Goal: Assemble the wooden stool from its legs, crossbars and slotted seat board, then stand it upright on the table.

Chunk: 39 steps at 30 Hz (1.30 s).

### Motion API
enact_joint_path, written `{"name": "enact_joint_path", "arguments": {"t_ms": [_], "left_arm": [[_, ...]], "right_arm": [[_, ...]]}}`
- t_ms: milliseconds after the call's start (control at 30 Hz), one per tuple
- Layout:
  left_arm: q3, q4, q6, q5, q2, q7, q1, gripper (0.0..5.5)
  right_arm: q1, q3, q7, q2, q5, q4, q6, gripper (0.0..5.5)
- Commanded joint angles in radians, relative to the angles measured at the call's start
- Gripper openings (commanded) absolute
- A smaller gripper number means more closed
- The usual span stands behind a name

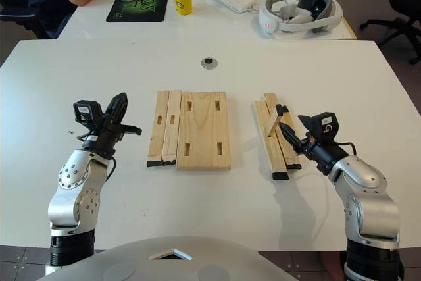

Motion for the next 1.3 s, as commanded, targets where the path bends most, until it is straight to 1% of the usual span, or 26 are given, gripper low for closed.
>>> {"name": "enact_joint_path", "arguments": {"t_ms": [33,100,200,333,800,900,1100,1300], "left_arm": [[-0.002,-0.007,-0.008,0.013,-0.004,0.008,0.010,0.00],[-0.002,-0.005,-0.011,0.014,-0.004,0.009,0.010,0.00],[-0.006,-0.004,-0.012,0.015,-0.004,0.008,0.011,0.00],[-0.007,-0.006,-0.011,0.014,-0.003,0.008,0.012,0.00],[-0.008,-0.016,-0.011,0.014,-0.008,0.019,0.023,0.00],[-0.008,-0.018,-0.011,0.013,-0.009,0.021,0.022,0.00],[-0.010,-0.018,-0.008,0.012,-0.008,0.022,0.018,0.00],[-0.011,-0.013,-0.007,0.011,-0.007,0.021,0.012,0.00]], "right_arm": [[0.089,0.041,0.054,-0.073,0.007,-0.065,0.065,3.75],[0.129,0.067,0.096,-0.112,0.018,-0.101,0.093,4.16],[0.152,0.083,0.137,-0.152,0.038,-0.119,0.136,4.16],[0.150,0.096,0.130,-0.171,0.040,-0.123,0.176,4.16],[0.158,0.086,0.093,-0.181,0.019,-0.147,0.183,4.16],[0.126,0.121,0.070,-0.184,0.007,-0.127,0.218,4.16],[0.091,0.156,0.033,-0.168,0.016,-0.106,0.315,4.16],[0.033,0.210,0.001,-0.149,-0.010,-0.075,0.316,4.16]]}}
